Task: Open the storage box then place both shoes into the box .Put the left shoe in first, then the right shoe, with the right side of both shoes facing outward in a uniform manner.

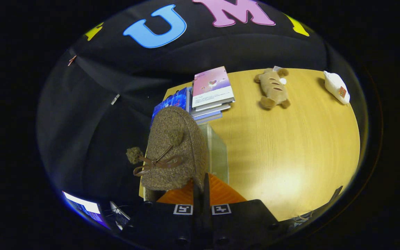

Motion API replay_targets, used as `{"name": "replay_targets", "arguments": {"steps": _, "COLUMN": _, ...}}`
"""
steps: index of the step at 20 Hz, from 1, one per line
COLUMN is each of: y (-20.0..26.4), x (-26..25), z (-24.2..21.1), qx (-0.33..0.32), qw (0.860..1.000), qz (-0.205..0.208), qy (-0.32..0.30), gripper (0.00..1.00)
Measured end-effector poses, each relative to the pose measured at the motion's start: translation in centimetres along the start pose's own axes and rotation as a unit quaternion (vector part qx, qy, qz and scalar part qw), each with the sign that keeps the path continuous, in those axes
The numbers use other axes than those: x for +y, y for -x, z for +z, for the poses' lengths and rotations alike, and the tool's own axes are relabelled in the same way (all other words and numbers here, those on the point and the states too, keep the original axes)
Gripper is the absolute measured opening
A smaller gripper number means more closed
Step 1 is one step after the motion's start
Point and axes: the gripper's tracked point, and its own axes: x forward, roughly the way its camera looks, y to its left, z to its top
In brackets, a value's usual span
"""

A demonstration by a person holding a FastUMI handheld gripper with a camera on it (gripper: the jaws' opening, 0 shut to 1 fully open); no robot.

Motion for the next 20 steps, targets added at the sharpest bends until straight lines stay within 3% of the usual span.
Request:
{"name": "replay_targets", "arguments": {"steps": 8, "y": -4.9, "x": 0.0, "z": -3.1, "qx": 0.04, "qw": 0.996, "qz": -0.074, "qy": 0.009, "gripper": 0.05}}
{"name": "replay_targets", "arguments": {"steps": 12, "y": -5.6, "x": -0.3, "z": -3.9, "qx": 0.042, "qw": 0.995, "qz": -0.088, "qy": 0.012, "gripper": 0.05}}
{"name": "replay_targets", "arguments": {"steps": 14, "y": -5.7, "x": 0.5, "z": -4.5, "qx": 0.049, "qw": 0.996, "qz": -0.074, "qy": 0.009, "gripper": 0.07}}
{"name": "replay_targets", "arguments": {"steps": 16, "y": -5.2, "x": 1.6, "z": -4.7, "qx": 0.052, "qw": 0.997, "qz": -0.051, "qy": 0.005, "gripper": 0.25}}
{"name": "replay_targets", "arguments": {"steps": 19, "y": -4.5, "x": 3.5, "z": -4.6, "qx": 0.047, "qw": 0.999, "qz": -0.024, "qy": 0.006, "gripper": 0.94}}
{"name": "replay_targets", "arguments": {"steps": 20, "y": -4.2, "x": 3.4, "z": -4.3, "qx": 0.042, "qw": 0.999, "qz": -0.029, "qy": 0.016, "gripper": 1.0}}
